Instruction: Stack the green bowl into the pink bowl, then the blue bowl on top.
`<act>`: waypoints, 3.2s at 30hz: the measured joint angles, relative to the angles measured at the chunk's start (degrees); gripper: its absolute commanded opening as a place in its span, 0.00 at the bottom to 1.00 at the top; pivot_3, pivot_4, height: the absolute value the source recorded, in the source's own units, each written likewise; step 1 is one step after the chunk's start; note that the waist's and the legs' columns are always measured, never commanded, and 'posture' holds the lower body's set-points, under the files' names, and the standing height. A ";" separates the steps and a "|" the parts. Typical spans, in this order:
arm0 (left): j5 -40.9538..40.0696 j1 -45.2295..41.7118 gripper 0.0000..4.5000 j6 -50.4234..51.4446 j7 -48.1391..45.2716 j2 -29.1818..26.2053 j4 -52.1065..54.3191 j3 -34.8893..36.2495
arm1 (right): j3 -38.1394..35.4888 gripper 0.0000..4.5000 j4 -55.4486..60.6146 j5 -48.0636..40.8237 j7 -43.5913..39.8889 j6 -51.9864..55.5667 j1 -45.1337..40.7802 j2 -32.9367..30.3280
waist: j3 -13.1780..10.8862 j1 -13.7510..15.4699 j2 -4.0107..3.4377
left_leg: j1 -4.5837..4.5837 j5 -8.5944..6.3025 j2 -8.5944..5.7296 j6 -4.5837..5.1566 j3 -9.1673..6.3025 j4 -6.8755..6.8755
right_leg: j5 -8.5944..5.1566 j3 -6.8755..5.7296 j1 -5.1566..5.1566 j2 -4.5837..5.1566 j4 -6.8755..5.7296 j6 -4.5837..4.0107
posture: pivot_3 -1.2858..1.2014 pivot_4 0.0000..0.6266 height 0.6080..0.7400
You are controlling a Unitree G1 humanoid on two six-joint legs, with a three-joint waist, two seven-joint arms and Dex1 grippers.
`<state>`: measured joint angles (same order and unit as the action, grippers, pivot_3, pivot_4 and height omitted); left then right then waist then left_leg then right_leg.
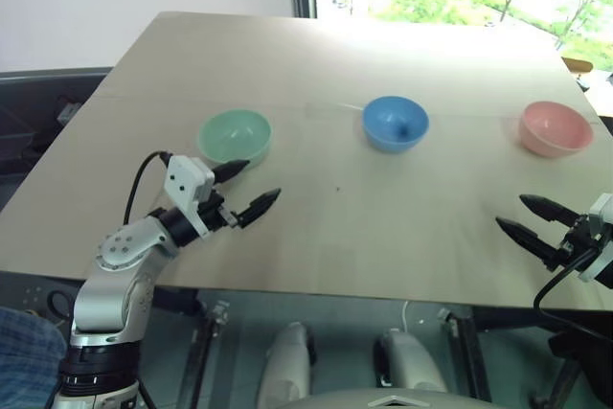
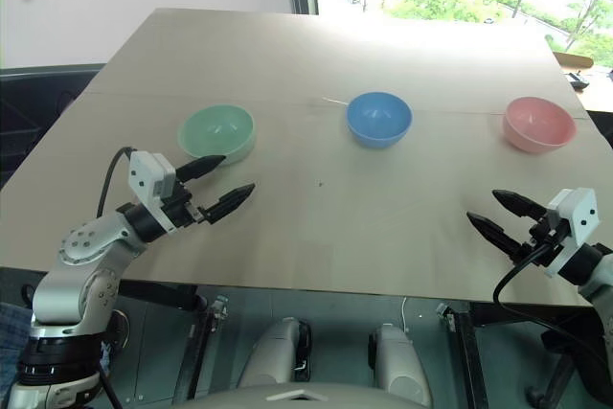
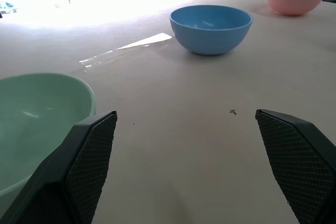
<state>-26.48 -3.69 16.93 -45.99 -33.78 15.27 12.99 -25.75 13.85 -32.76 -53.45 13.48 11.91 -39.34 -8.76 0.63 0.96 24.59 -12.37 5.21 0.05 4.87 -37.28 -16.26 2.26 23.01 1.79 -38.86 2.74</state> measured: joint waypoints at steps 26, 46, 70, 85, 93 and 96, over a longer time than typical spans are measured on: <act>-0.78 1.60 1.00 0.05 0.24 0.04 2.10 -0.01 | 0.48 0.74 0.39 0.90 0.77 0.08 -0.72 0.00 | 0.00 0.00 0.00 | 0.00 0.00 0.00 0.00 0.01 -0.01 | 0.00 0.00 0.00 0.00 -0.01 0.00 | 0.52 0.24 1.00; -12.06 -0.64 1.00 6.72 -2.76 1.49 7.17 -2.48 | 9.02 0.74 -23.35 25.32 17.34 -7.61 -21.42 -5.69 | 0.01 -0.15 -0.03 | -0.01 0.00 0.00 0.00 0.06 -0.04 | 0.01 0.07 0.02 -0.01 -0.03 0.00 | 0.52 0.24 1.00; -16.34 -2.14 1.00 8.61 -5.66 1.24 10.36 -4.65 | 34.03 0.74 -72.93 50.61 16.79 -19.95 -61.23 -13.13 | -0.03 -1.60 -0.06 | 0.01 0.01 -0.01 -0.01 0.16 -0.02 | 0.01 0.16 0.07 0.00 0.00 0.00 | 0.52 0.24 1.00; -15.84 -0.20 1.00 7.61 -5.08 1.47 11.09 -4.65 | 38.78 0.74 -82.90 56.30 18.70 -23.93 -69.98 -9.52 | -0.06 -1.79 -0.12 | 0.00 0.01 -0.01 -0.01 0.21 -0.03 | 0.01 0.20 0.10 0.03 -0.04 -0.01 | 0.52 0.24 1.00; -15.41 -0.43 1.00 7.52 -5.06 1.46 11.06 -4.64 | 41.17 0.74 -86.82 59.09 20.74 -25.08 -72.45 -6.09 | -0.07 -1.59 -0.13 | 0.04 0.02 -0.02 -0.01 0.21 -0.03 | 0.02 0.19 0.11 0.04 -0.02 -0.01 | 0.52 0.24 1.00; -15.39 -0.26 1.00 7.52 -4.96 1.47 11.09 -4.64 | 41.48 0.57 -87.67 59.55 21.47 -25.09 -73.25 -5.90 | -0.07 -1.68 -0.13 | 0.03 0.02 -0.01 -0.02 0.21 -0.03 | 0.02 0.19 0.11 0.04 -0.03 -0.01 | 0.52 0.24 1.00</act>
<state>-41.87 -3.95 24.45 -50.95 -32.31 26.36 8.35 15.73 -73.82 26.79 -31.97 -11.61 -61.34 -45.24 -8.83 -1.05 0.82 24.61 -12.36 5.20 0.04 5.08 -37.31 -16.24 2.46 23.12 1.82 -38.89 2.73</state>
